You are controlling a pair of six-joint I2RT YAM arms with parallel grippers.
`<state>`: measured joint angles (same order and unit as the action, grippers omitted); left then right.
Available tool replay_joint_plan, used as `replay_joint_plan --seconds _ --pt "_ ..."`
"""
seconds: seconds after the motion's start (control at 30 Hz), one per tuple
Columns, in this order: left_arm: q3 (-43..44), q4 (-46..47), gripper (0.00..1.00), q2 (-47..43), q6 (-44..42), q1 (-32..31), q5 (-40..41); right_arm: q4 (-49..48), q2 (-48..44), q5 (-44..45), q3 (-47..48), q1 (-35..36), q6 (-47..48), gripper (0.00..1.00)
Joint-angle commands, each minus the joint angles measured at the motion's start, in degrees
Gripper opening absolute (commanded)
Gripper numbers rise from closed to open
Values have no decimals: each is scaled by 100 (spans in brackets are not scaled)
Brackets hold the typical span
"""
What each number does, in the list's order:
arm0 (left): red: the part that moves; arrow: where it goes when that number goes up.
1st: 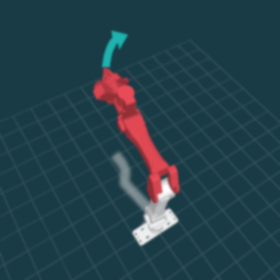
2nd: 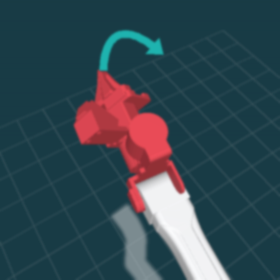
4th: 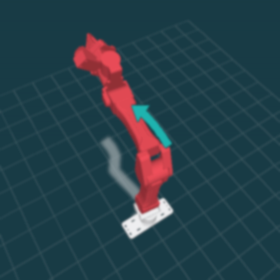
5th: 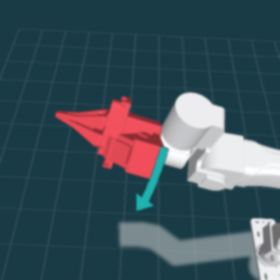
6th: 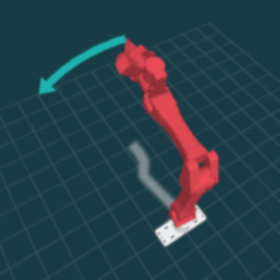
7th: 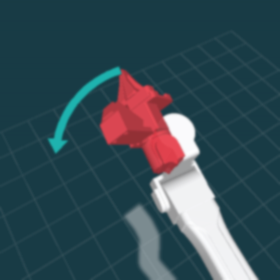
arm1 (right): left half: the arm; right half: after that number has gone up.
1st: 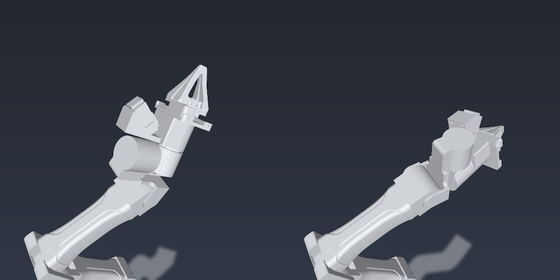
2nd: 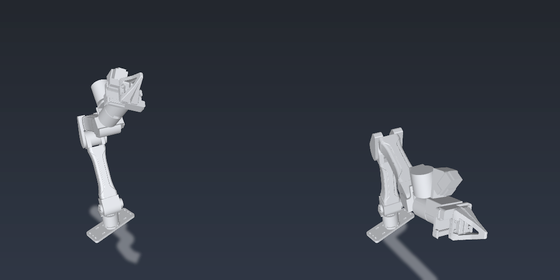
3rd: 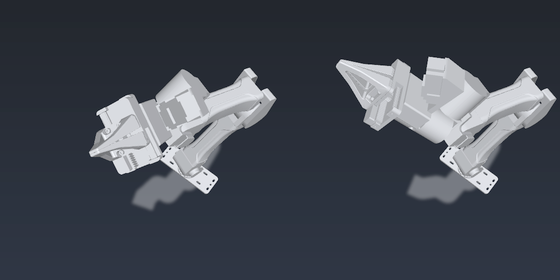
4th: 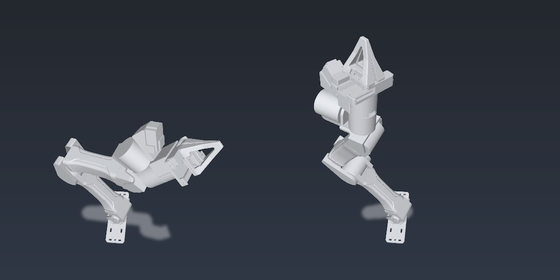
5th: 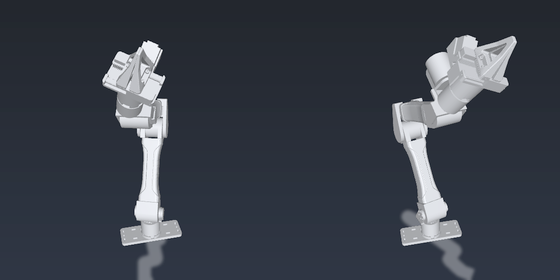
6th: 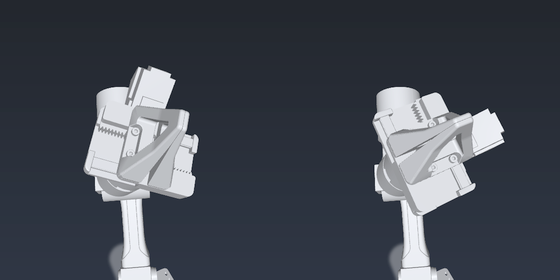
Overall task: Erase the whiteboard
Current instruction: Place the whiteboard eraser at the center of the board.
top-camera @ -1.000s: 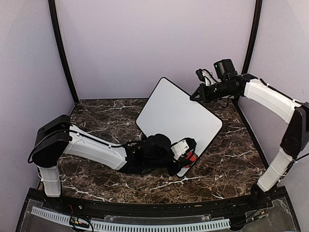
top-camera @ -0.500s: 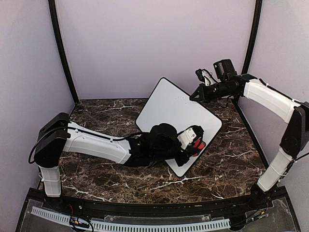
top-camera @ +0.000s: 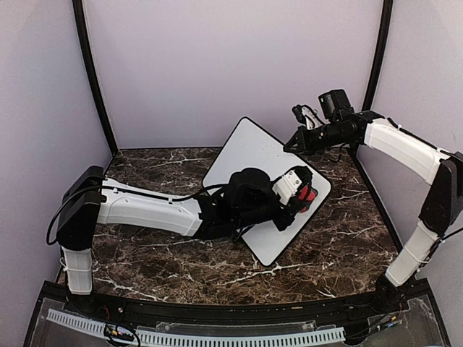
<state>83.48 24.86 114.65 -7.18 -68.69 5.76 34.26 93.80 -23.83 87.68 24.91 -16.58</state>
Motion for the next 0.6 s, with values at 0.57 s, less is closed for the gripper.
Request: replay_joint_plan --seconds 0.57 --pt "-1589 -872 0 -1729 1270 1631 1512 245 69 -125 -52 161 -21 3"
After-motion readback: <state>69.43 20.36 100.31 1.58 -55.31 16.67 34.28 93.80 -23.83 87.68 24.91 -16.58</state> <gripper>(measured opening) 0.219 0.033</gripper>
